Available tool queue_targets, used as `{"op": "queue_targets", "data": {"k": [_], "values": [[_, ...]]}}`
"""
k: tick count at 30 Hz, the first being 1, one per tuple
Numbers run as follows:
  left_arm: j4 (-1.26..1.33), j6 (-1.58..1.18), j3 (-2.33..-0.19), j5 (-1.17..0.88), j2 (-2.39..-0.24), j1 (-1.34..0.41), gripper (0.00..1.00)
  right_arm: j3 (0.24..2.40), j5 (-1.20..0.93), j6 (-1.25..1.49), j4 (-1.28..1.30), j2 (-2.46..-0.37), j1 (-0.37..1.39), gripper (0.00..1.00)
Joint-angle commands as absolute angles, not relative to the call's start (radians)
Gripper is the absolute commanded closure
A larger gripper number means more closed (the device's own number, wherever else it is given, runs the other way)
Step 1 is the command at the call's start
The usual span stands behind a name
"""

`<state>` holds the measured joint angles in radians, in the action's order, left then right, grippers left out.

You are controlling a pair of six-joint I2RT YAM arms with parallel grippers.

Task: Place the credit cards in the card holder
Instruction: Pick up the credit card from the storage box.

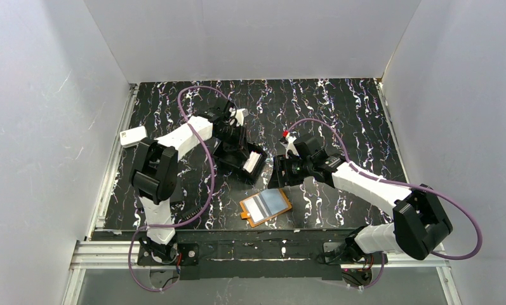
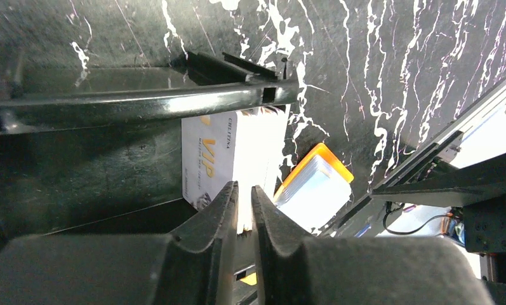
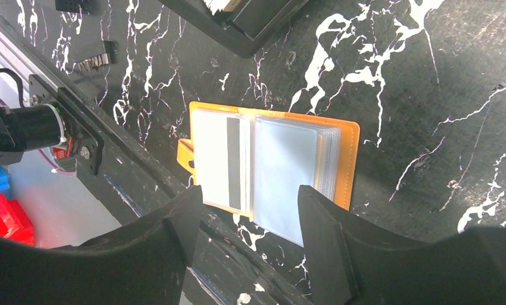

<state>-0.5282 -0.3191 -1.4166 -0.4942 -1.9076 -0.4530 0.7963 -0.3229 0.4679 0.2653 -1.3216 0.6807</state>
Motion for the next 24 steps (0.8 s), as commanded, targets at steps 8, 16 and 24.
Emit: {"op": "queue_targets", "data": {"k": [8, 16, 24], "values": [[-0.64, -0.262, -1.513, -0.457, -1.843, -0.453, 0.77, 0.798, -0.341, 0.473, 0.235, -1.33, 0.677, 0.35], [-0.657, -0.267, -1.527, -0.548, -1.945, -0.454, 0.37, 0.799, -0.342, 0.475, 0.233, -1.328, 0.678, 0.35], [-0.61, -0.285, -1.511, -0.632, -1.988, -0.465, 0.36, 0.795, -0.345, 0.476, 0.229, -1.33, 0.677, 0.35]]}}
